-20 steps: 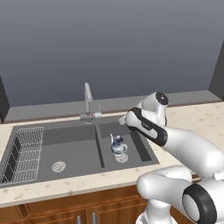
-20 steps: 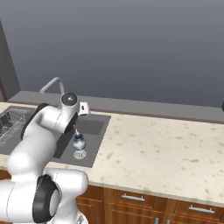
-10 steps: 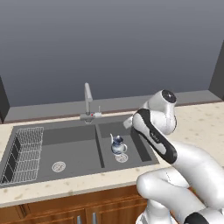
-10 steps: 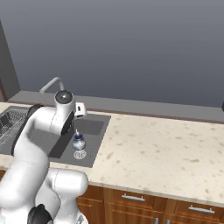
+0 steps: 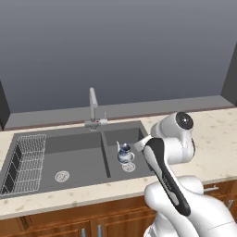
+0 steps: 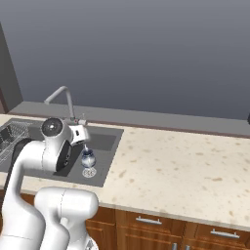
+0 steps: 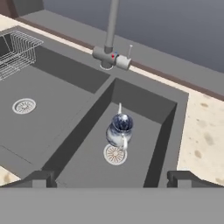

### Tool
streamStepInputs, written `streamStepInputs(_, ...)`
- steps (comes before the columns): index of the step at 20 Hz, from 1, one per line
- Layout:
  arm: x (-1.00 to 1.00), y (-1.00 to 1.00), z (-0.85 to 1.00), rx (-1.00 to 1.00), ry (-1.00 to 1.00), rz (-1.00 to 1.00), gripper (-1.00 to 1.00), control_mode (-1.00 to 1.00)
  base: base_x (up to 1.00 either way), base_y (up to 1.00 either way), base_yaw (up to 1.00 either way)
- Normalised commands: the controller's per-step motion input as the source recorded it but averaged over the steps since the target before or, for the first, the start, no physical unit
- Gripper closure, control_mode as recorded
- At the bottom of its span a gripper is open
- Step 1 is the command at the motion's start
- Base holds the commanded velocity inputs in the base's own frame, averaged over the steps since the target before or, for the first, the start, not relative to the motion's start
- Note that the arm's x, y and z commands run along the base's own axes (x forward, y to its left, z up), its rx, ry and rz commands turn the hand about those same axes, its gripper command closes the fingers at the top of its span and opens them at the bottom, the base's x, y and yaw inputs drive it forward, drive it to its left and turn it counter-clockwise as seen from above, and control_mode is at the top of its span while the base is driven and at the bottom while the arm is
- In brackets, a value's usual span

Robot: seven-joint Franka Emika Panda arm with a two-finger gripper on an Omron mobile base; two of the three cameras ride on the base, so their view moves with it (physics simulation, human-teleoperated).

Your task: Place the cup in the left basin and the teapot in the right basin of the sink.

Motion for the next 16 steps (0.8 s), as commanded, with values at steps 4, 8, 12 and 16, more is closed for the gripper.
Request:
streamStepInputs(4,-0.24,0.0,0.0,-0.06,-0.02,0.0,-1.0,-1.0,0.0,0.0,0.0)
streamStepInputs(8,-0.21,0.0,0.0,-0.03,-0.01,0.0,-1.0,-1.0,0.0,0.0,0.0)
streamStepInputs(12,-0.19,0.0,0.0,0.0,0.0,0.0,-1.0,1.0,-0.08,0.0,0.0)
streamStepInputs(16,0.0,0.0,0.0,0.0,0.0,0.0,-1.0,1.0,-0.39,-0.02,0.0)
